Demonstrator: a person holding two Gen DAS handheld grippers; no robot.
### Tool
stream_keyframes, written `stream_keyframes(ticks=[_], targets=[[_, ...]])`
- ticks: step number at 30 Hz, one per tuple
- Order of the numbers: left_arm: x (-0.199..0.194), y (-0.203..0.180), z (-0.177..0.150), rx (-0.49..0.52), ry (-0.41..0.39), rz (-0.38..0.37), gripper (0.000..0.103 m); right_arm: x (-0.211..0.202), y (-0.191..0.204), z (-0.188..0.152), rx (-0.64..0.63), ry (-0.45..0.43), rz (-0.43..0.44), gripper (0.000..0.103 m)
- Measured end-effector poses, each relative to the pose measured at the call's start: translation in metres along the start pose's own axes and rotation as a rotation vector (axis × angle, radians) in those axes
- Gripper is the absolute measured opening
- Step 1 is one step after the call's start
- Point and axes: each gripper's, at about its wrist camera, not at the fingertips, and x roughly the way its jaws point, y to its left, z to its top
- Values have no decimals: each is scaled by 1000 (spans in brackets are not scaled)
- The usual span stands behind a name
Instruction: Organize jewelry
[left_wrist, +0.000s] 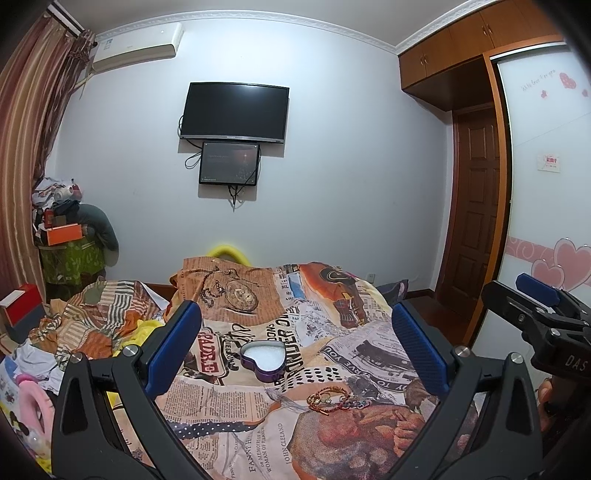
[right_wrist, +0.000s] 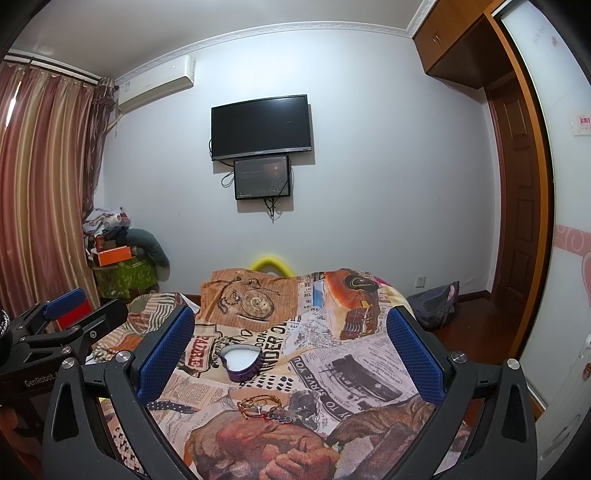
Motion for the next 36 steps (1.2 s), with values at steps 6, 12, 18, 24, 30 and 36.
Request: stream_keyframes(ticks=[6,12,18,24,30,36], targets=[[1,0,1,-2,3,-1,103,-1,0,1,-1,0,-1,103],[0,0,0,-3,3,-4,103,0,-1,1,2,3,0,103],[2,0,-1,-1,6,-5,103,1,-2,-1,5,6,1,103],[3,0,-2,-7,10,-7,103,1,-3,-2,5,8,0,103],[7,0,-2,-7,19,-7,103,5,-5,-4,9,16,-2,103],[12,0,-3,-6,29,-8,103,7,-4,-5,6,26,-4,103]])
